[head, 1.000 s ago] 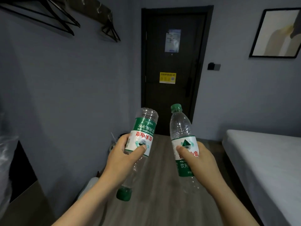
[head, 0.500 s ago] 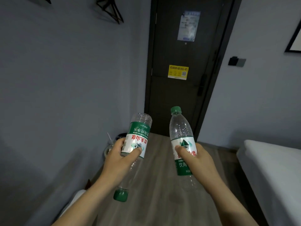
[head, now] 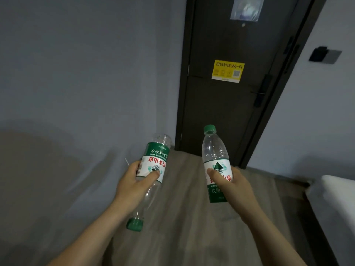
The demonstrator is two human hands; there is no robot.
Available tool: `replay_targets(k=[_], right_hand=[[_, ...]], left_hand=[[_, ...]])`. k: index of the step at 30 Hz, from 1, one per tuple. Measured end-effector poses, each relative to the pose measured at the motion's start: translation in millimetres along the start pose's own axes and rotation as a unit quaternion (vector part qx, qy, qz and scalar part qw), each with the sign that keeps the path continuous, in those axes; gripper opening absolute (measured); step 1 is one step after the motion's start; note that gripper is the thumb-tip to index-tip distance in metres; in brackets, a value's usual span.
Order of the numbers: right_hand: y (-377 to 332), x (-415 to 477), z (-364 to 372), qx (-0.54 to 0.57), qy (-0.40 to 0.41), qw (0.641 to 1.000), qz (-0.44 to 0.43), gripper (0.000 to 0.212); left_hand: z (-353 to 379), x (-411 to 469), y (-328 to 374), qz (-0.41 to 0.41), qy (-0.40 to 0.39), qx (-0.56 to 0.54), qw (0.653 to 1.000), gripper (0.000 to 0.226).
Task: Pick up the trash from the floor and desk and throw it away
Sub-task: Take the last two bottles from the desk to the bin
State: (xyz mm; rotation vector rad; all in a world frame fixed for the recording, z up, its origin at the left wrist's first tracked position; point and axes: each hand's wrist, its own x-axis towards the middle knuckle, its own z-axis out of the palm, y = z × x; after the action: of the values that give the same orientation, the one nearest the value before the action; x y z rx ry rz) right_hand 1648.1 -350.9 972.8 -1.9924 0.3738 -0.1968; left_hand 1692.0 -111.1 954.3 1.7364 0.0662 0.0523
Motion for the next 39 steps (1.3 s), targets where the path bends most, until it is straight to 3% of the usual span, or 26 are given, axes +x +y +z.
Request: replay_targets(k=[4,10,16,21,25,29,39], right_hand=[[8,98,12,0.005,-0.031,1.000,0.000,0.039],[2,238,17,0.016,-0.064,0.998,-0.008,0.023],[4,350,57,0.020,-0.115,0.993,0.018,0.033],[13,440,113,0.009,-0.160,0.986,0.044,0.025],[19,507,165,-0.006,-0.211,0.973,0.088,0.042],[21,560,218,-0.009,-0.222,0.966,0.134,0.044],[76,671,326,-0.065,-0.261,0.935,0.229,0.046]], left_hand=[[29,81,-8,-0.002,0.028,0.032,0.999,0.025],[74,191,-2,-0.018,0.062,0.070,0.995,0.028],[93,290,-20,-0.063,0.086,0.069,0.992,0.026],[92,387,-53,-0.104,0.083,0.055,0.989,0.039],[82,462,-83,-0.156,0.073,0.036,0.984,0.038],[66,528,-113,-0.225,0.044,0.015,0.973,0.039],[61,650,-206,-0.332,0.006,0.076,0.940,0.050]])
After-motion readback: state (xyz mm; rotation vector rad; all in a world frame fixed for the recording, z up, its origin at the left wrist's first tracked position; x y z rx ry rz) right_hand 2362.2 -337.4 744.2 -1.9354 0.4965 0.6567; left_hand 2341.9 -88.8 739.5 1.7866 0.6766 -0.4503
